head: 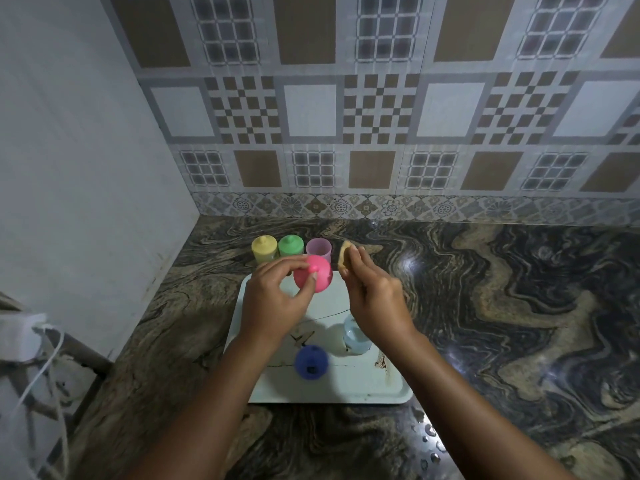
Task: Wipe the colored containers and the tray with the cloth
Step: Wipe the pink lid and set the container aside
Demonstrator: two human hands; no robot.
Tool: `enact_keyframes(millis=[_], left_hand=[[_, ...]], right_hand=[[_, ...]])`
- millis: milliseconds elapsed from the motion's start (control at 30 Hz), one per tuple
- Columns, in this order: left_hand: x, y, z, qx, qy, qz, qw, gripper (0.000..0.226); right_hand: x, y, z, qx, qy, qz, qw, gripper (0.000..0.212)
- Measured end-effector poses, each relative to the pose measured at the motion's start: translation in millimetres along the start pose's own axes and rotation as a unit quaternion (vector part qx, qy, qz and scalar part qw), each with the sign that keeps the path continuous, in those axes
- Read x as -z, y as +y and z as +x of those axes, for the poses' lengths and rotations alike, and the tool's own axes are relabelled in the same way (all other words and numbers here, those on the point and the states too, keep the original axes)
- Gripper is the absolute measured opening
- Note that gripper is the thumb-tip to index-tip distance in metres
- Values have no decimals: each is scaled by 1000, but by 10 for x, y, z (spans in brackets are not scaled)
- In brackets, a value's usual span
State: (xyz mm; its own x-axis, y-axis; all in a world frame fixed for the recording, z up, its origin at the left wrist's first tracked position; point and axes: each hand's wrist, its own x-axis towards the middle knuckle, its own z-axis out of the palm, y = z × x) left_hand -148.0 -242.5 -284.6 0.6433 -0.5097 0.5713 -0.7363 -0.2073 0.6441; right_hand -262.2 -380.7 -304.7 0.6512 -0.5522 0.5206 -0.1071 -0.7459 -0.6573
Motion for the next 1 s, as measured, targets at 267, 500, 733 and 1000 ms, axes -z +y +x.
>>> enact_keyframes(millis=[267,500,733,1000], left_hand=[[-519,-440,490,100,-44,8,994,15],[-918,-719,806,128,-51,39,990,15],[-1164,-981,903,153,-60,57,985,16],[-1291,-1128,926,165,-77,67,981,17]], right_hand=[[-343,445,476,-22,-48,-57,997,36],[-537,600,774,-85,-29,-46,995,33],[-709,763,901,-97,-23,-51,994,30],[-769,824,892,-131,-12,-30,991,33]])
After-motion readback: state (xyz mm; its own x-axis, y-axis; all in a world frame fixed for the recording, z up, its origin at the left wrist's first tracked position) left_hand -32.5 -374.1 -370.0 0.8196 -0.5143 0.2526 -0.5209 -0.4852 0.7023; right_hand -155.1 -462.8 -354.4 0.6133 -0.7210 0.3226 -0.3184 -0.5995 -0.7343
